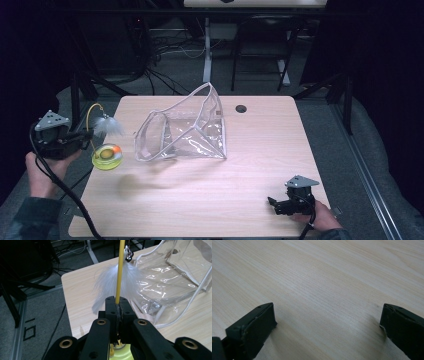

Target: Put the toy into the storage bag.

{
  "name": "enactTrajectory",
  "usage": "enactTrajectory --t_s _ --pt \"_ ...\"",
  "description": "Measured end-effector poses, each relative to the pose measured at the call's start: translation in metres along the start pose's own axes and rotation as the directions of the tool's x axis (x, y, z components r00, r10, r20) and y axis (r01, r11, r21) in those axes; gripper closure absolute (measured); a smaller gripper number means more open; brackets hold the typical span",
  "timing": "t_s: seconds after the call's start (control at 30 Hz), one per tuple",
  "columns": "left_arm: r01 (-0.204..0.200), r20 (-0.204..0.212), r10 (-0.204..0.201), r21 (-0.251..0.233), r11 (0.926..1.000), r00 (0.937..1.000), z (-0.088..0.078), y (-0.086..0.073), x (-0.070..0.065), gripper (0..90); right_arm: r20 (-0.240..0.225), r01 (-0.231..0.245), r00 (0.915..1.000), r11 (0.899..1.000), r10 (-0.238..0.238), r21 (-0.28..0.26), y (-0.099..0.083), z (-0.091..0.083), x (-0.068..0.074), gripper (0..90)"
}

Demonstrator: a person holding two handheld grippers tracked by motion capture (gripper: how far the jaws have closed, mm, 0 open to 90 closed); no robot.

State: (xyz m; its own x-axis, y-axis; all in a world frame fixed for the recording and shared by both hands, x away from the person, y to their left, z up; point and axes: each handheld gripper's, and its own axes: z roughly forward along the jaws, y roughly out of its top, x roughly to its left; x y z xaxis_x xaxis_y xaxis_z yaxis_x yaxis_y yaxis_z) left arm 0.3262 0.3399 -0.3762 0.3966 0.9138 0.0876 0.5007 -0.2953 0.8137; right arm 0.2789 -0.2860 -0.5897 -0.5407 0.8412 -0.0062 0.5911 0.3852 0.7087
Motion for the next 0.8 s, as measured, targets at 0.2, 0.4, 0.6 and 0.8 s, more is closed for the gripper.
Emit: enactTrajectory --t_s 0.2,0.4,0.6,0.8 --pt "-0.011 -0.001 0.011 -0.005 0.9999 0.9999 -0.001 0.009 -0.001 87.8 -0.001 -0.001 1.0000 1.000 0.001 0.000 0.000 0.000 0.000 0.0" --pt "-0.020 -0.005 0.020 -0.012 0.9997 0.9998 -0.002 0.016 -0.001 87.9 0.000 0.000 1.0000 1.000 0.000 0.001 0.000 0.000 0.000 0.0" --pt "-0.032 -0.006 0.032 -0.016 0.9993 0.9995 -0.002 0.023 -0.002 87.8 0.000 0.000 1.0000 1.000 0.000 0.001 0.000 0.000 0.000 0.0" --pt "-0.043 -0.009 0.043 -0.031 0.9986 0.9990 -0.005 0.033 -0.004 87.8 -0.001 0.000 1.0000 1.000 0.000 0.000 0.000 0.000 0.000 0.0"
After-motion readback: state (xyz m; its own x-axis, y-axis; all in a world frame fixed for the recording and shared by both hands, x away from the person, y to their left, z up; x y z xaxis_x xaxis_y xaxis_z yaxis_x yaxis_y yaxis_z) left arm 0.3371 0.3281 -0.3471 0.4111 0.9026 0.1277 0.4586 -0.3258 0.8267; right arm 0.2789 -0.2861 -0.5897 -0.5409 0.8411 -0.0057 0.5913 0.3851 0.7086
